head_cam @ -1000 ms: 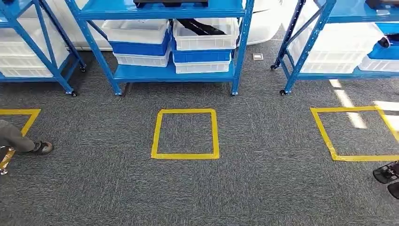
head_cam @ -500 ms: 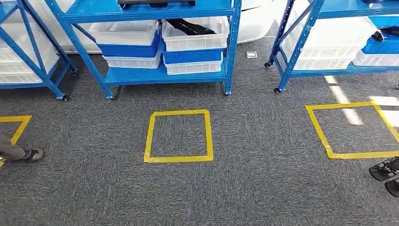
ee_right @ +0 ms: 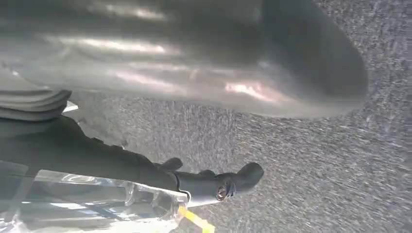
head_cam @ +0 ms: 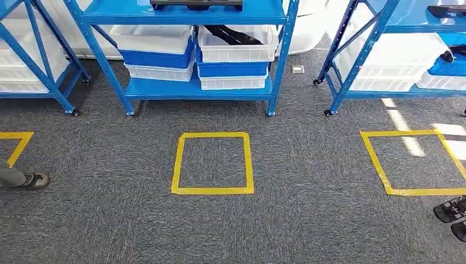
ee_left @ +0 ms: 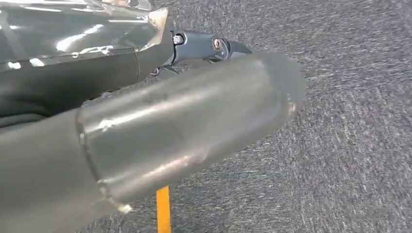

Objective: Take the parts from the cabinet and place them on the table.

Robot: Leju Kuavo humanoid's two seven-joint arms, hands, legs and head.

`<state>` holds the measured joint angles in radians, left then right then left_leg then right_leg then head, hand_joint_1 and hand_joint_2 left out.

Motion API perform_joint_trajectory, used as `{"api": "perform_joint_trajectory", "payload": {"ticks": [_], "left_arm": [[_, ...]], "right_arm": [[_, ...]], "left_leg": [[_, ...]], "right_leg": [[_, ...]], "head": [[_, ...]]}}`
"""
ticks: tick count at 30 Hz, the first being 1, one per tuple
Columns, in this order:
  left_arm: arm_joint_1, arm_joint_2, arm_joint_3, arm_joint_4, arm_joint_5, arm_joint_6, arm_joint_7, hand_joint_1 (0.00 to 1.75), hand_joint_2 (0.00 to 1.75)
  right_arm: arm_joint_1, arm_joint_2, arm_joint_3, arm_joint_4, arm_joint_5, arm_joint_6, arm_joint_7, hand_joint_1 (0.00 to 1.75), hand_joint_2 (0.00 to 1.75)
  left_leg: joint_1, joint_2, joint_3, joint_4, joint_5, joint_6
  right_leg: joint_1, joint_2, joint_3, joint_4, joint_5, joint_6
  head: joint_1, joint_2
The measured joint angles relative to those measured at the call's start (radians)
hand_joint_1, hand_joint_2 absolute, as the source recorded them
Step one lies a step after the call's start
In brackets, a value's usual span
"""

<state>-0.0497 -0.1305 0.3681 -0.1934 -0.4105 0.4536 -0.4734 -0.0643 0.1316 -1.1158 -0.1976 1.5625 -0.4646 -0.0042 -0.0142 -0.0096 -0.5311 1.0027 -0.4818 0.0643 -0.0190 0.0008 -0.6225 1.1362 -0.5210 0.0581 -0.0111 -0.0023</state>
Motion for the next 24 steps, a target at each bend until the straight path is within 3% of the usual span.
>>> {"api": "perform_joint_trajectory", "payload": {"ticks": [1,2,3,5,6,7,8,10,11,12,13,14,16,17,18,21,22,23,24], "left_arm": [[0.000,-0.001,0.000,0.000,0.000,0.000,0.000,0.00,0.00],[-0.001,-0.003,0.000,0.000,0.000,0.000,0.000,0.00,0.00],[-0.001,-0.003,0.001,0.000,0.000,0.000,-0.001,0.00,0.00],[-0.002,-0.003,0.003,0.000,0.000,0.000,-0.001,0.00,0.00],[-0.003,-0.003,0.005,0.000,0.000,0.000,-0.001,0.00,0.00],[-0.002,0.002,0.007,-0.001,0.000,0.001,-0.001,0.00,0.00],[-0.002,0.000,0.008,-0.001,0.000,0.001,-0.002,0.00,0.00],[-0.002,0.000,0.008,-0.001,-0.002,0.000,-0.002,0.00,0.00],[-0.001,0.000,0.008,0.000,-0.003,-0.001,-0.002,0.00,0.00],[0.000,0.000,0.009,0.000,-0.005,-0.002,-0.002,0.00,0.00],[0.000,0.000,0.009,0.000,-0.007,-0.003,-0.002,0.00,0.00],[0.000,0.001,0.010,0.000,-0.007,-0.004,-0.002,0.00,0.00],[0.000,0.002,0.010,0.000,-0.008,-0.004,-0.002,0.00,0.00],[0.000,-0.002,0.010,0.000,-0.008,-0.006,-0.002,0.00,0.00],[-0.003,-0.001,0.010,0.000,-0.008,-0.007,-0.002,0.00,0.00],[-0.001,-0.001,0.011,0.000,-0.008,-0.006,-0.002,0.00,0.00],[-0.001,0.000,0.011,0.000,-0.008,-0.006,-0.002,0.00,0.00],[-0.001,0.000,0.011,0.000,-0.008,-0.005,-0.002,0.00,0.00],[-0.001,0.000,0.011,0.000,-0.008,-0.004,-0.002,0.00,0.00]], "right_arm": [[0.000,-0.003,0.000,0.000,0.000,0.000,0.000,0.00,0.00],[0.000,-0.005,0.000,0.000,0.000,0.000,-0.001,0.00,0.00],[-0.001,-0.004,0.000,0.000,0.000,0.000,-0.002,0.00,0.00],[-0.003,-0.005,0.000,0.000,0.000,0.000,-0.003,0.00,0.00],[-0.003,-0.004,0.001,0.000,0.000,0.000,-0.005,0.00,0.00],[-0.002,0.001,0.001,0.000,0.000,0.000,-0.006,0.00,0.00],[-0.003,0.000,0.001,0.000,0.000,0.000,-0.006,0.00,0.00],[-0.004,0.001,0.001,0.000,0.000,0.000,-0.003,0.00,0.00],[-0.004,0.001,0.001,0.000,0.000,0.000,0.000,0.00,0.00],[-0.003,0.001,0.001,0.000,-0.001,0.000,0.001,0.00,0.00],[-0.002,0.001,0.001,0.000,-0.001,0.000,0.001,0.00,0.00],[0.001,0.002,0.001,0.000,-0.002,0.000,0.001,0.00,0.00],[0.002,0.004,0.001,0.000,-0.002,0.000,0.001,0.00,0.00],[0.001,0.000,0.001,-0.001,-0.002,0.000,0.001,0.00,0.00],[0.000,0.003,0.001,-0.001,-0.002,0.000,0.000,0.00,0.00],[0.000,0.003,0.001,-0.001,-0.001,0.000,-0.004,0.00,0.00],[0.001,0.004,0.001,-0.001,-0.001,0.000,-0.005,0.00,0.00],[0.000,0.003,0.001,-0.001,-0.001,-0.001,-0.006,0.00,0.00],[-0.001,0.004,0.001,-0.001,-0.001,0.000,-0.006,0.00,0.00]], "left_leg": [[-0.002,0.000,0.007,0.000,-0.006,-0.001],[-0.013,-0.001,0.011,0.005,-0.018,-0.008],[-0.013,-0.002,0.012,0.005,-0.023,-0.011],[-0.009,-0.001,0.012,0.004,-0.024,-0.015],[-0.012,0.000,0.013,0.006,-0.029,-0.021],[-0.005,-0.001,0.011,0.018,-0.037,-0.028],[-0.003,0.002,-0.006,0.056,-0.060,-0.040],[0.016,0.002,-0.092,0.210,-0.132,-0.058],[0.025,0.002,-0.133,0.274,-0.151,-0.067],[0.034,0.003,-0.162,0.307,-0.148,-0.075],[0.042,0.005,-0.165,0.293,-0.121,-0.082],[0.050,0.007,-0.145,0.235,-0.072,-0.090],[0.066,0.011,-0.078,0.083,0.020,-0.107],[0.070,0.010,-0.052,0.026,0.026,-0.119],[0.061,-0.002,-0.049,0.024,0.016,-0.098],[0.042,-0.001,-0.050,0.023,0.014,-0.065],[0.047,-0.002,-0.043,0.013,0.022,-0.051],[0.043,0.000,-0.040,0.012,0.020,-0.040],[0.040,0.002,-0.040,0.012,0.018,-0.031]], "right_leg": [[0.004,0.000,0.036,-0.086,0.036,-0.005],[0.016,0.001,0.045,-0.111,0.052,-0.023],[0.010,0.001,0.054,-0.115,0.056,-0.033],[0.015,0.002,0.052,-0.115,0.054,-0.037],[-0.001,0.003,0.058,-0.122,0.057,-0.045],[-0.010,0.003,0.065,-0.129,0.059,-0.049],[-0.013,0.002,0.069,-0.132,0.056,-0.057],[-0.014,0.001,0.073,-0.132,0.052,-0.066],[-0.015,0.001,0.073,-0.132,0.050,-0.067],[-0.019,0.001,0.075,-0.131,0.047,-0.064],[-0.023,0.002,0.080,-0.131,0.043,-0.058],[-0.031,0.004,0.087,-0.131,0.038,-0.050],[-0.042,0.006,0.103,-0.131,0.027,-0.032],[-0.028,0.007,0.097,-0.129,0.018,-0.019],[-0.029,0.007,0.100,-0.131,0.012,-0.006],[-0.031,0.007,0.116,-0.155,0.019,0.022],[-0.036,0.006,0.119,-0.152,0.013,0.026],[-0.034,0.002,0.103,-0.114,-0.007,0.018],[-0.031,0.002,0.069,-0.044,-0.040,0.009]], "head": [[0.000,0.000],[-0.001,0.000],[-0.001,0.000],[-0.002,0.000],[-0.002,0.000],[0.000,0.000],[-0.009,0.000],[-0.012,0.000],[-0.010,0.000],[-0.011,0.000],[-0.011,0.000],[-0.011,0.000],[-0.011,0.000],[-0.018,0.000],[-0.018,0.000],[-0.014,0.000],[-0.014,0.000],[-0.007,0.000],[-0.005,0.000]]}}
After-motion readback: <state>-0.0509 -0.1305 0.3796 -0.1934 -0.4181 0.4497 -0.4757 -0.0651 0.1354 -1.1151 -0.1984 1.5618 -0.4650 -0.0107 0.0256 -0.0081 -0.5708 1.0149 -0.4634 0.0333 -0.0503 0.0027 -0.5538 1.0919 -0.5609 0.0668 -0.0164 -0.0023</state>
